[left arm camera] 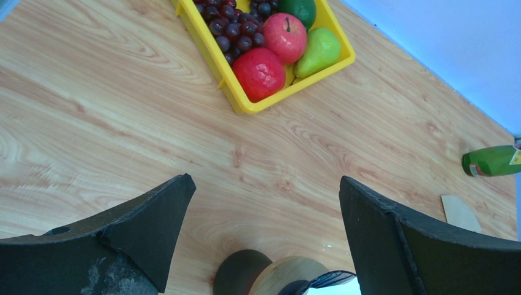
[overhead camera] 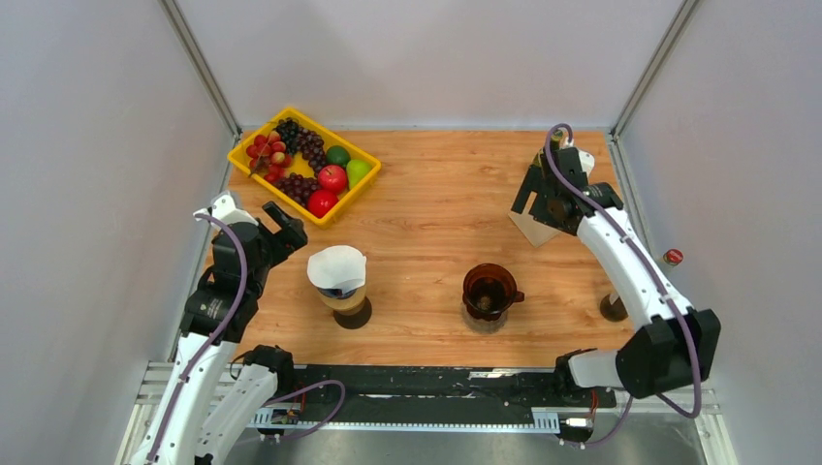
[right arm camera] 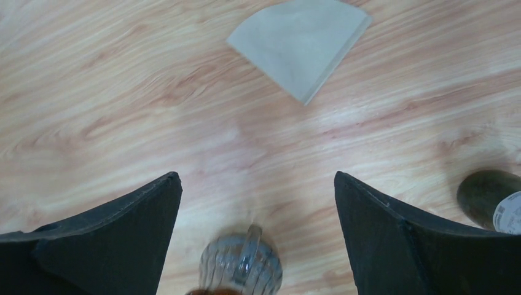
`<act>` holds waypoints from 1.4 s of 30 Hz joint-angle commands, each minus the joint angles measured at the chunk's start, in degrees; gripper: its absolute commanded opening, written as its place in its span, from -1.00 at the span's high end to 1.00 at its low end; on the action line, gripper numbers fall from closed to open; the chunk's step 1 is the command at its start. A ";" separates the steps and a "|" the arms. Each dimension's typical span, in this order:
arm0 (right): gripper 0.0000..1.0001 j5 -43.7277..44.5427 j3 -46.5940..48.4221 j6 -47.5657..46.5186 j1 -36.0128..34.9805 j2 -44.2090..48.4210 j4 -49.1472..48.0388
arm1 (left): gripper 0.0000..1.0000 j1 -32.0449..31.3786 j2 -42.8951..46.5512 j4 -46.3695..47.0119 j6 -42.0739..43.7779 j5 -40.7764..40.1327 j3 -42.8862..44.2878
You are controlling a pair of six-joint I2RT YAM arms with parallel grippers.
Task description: Place the coffee filter in the dripper
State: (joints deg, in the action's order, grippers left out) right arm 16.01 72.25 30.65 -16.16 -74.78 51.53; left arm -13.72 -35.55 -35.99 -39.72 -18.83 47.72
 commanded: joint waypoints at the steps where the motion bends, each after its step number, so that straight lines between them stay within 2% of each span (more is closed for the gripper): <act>1: -0.89 0.88 -2.40 0.68 5.49 -5.52 -9.08 | -1.00 0.36 0.30 -0.93 0.35 -2.38 1.05; 8: -0.54 -5.88 -6.61 0.52 12.70 -17.26 -18.58 | -1.00 0.40 0.51 -1.55 0.29 -3.05 1.16; 18: -0.23 -4.93 -5.17 -0.34 13.20 -30.39 -22.53 | -1.00 0.36 0.49 -1.92 0.19 -3.09 1.24; 23: -0.01 -3.40 -7.06 0.70 13.18 -31.81 -23.70 | -1.00 0.36 0.57 -2.08 0.02 -3.44 1.28; 26: 0.19 -2.91 -8.29 1.05 13.21 -31.60 -24.26 | -1.00 0.36 0.44 -2.03 0.08 -3.46 1.32; 34: 0.90 -3.45 -8.39 -0.77 13.24 -31.01 -24.56 | -1.00 0.36 0.42 -2.43 -0.07 -3.75 1.62; 37: 1.00 -3.23 -8.26 -1.05 13.26 -31.19 -24.46 | -1.00 0.40 0.75 -2.74 -0.09 -3.92 1.71; 42: 1.00 -2.71 -8.03 -2.49 13.07 -29.70 -24.37 | -1.00 0.38 1.07 -3.61 -0.03 -4.39 2.18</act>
State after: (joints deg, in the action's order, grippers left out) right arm 14.26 65.36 29.50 -2.92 -104.55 27.86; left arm -13.72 -35.16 -38.96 -39.79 -22.04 47.75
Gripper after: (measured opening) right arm 0.004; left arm 0.998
